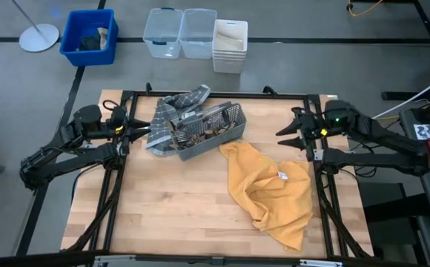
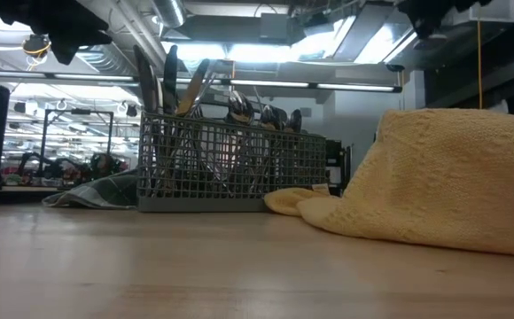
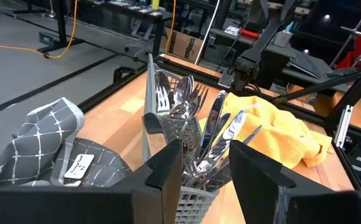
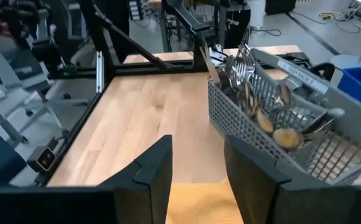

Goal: Sort silverware
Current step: Return to Home Position

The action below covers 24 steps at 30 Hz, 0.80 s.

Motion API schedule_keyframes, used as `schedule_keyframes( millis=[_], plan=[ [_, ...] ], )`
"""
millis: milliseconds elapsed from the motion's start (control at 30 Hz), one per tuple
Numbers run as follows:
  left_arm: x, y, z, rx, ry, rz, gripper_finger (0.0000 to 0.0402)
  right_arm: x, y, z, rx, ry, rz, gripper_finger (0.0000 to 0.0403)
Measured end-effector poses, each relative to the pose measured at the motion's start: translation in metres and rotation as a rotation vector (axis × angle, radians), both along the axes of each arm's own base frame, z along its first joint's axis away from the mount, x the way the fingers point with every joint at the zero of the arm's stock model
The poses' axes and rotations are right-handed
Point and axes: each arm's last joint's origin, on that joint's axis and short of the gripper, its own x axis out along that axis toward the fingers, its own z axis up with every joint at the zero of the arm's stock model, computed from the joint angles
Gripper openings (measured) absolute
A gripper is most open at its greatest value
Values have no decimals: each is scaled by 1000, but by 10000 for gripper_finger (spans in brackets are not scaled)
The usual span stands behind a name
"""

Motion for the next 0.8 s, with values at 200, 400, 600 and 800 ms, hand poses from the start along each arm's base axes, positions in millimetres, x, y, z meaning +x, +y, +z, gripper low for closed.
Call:
schedule_keyframes(
  millis=[200,400,600,800],
  plan=[
    [0,0,0,-7,-2,2,122,-4,1,-25,46,-43,-18,147],
    [0,0,0,-61,-17,14,122,-8,2,-27,71,-47,-26,147],
    [0,0,0,12,5,-4,122,-8,-2,-28,30,-40,-177,147],
    [-1,0,-3,118,64,-35,122,-9,-6,-30,-3,-9,-310,147]
  ],
)
